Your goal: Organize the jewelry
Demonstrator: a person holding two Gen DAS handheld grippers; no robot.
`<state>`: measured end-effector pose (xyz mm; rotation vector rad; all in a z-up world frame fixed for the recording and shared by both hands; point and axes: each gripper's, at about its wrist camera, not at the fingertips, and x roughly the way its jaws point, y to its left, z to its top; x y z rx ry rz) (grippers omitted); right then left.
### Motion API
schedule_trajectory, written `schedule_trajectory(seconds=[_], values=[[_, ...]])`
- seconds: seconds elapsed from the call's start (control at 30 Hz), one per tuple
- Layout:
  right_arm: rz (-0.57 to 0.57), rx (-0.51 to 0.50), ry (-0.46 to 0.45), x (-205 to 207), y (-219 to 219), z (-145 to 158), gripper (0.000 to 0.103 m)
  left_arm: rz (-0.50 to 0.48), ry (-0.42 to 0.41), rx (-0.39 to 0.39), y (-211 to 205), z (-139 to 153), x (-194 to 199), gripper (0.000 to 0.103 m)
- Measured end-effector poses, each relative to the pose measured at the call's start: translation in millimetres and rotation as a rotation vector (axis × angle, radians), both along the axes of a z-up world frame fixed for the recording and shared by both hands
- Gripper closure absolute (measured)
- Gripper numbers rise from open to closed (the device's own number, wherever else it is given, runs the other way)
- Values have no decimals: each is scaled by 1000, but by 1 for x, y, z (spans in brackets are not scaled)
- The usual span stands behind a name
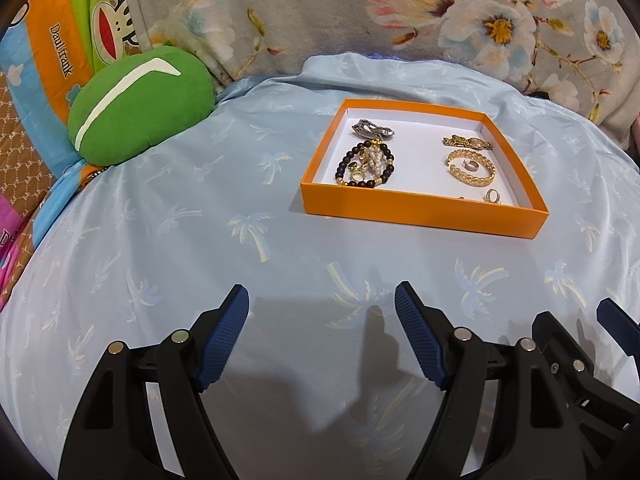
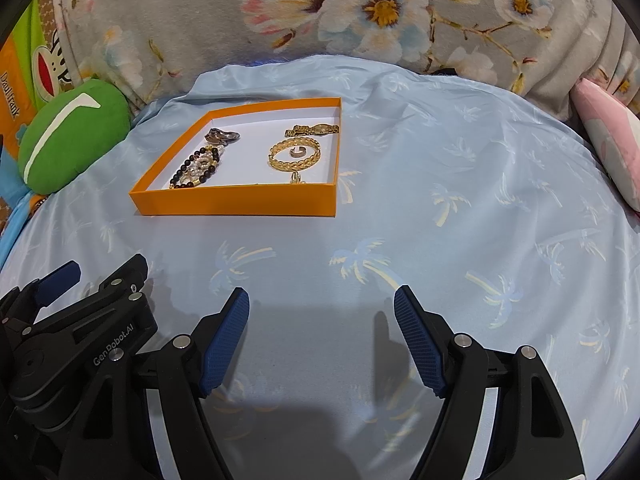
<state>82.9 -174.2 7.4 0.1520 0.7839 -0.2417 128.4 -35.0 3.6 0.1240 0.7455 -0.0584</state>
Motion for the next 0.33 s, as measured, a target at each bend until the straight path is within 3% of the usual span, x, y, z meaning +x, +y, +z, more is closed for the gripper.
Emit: schedule_trajectory(seconds=[0.33], values=[[1,-1,-4,1,1,0,29,3,-7,2,1,1,-1,30]])
